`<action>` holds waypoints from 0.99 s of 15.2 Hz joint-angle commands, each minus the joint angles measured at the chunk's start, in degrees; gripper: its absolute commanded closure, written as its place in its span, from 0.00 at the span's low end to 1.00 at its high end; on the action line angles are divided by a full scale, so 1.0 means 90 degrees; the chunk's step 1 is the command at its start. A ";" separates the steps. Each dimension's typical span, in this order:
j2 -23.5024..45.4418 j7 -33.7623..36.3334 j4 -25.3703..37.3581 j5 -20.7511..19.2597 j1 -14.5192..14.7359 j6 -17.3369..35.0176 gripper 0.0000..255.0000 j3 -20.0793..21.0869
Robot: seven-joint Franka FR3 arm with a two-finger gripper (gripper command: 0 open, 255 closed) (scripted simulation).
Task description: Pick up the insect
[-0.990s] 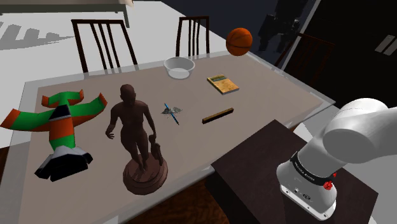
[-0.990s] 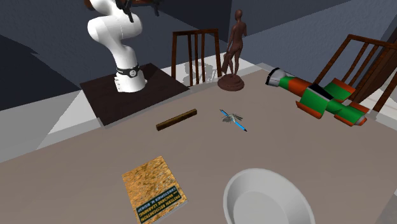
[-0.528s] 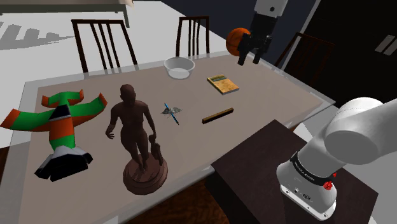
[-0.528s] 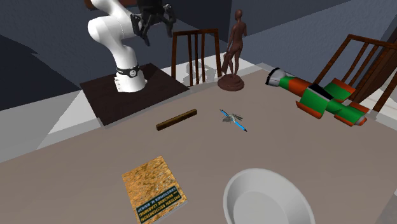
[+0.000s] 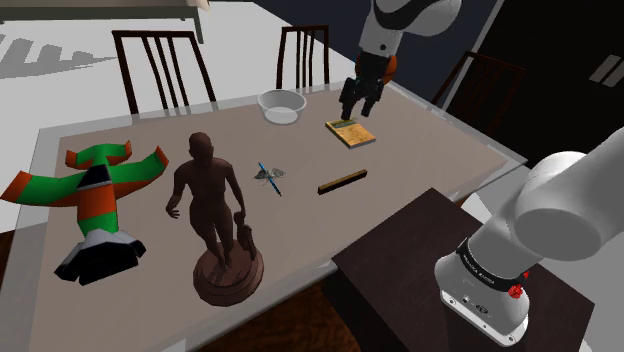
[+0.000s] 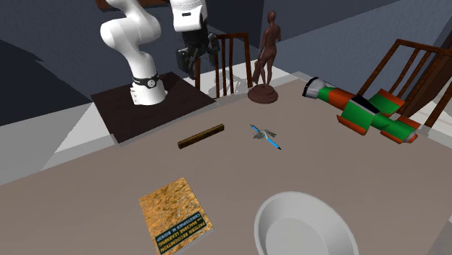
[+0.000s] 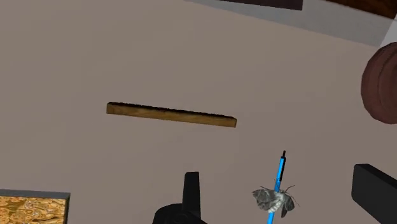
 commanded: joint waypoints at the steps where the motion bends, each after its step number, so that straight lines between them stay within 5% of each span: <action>1: 0.0475 -0.0283 0.0108 0.0147 0.0098 0.0347 0.00 -0.0005; 15: 0.3734 -0.1942 0.1950 0.1121 0.0472 0.1599 0.00 0.0431</action>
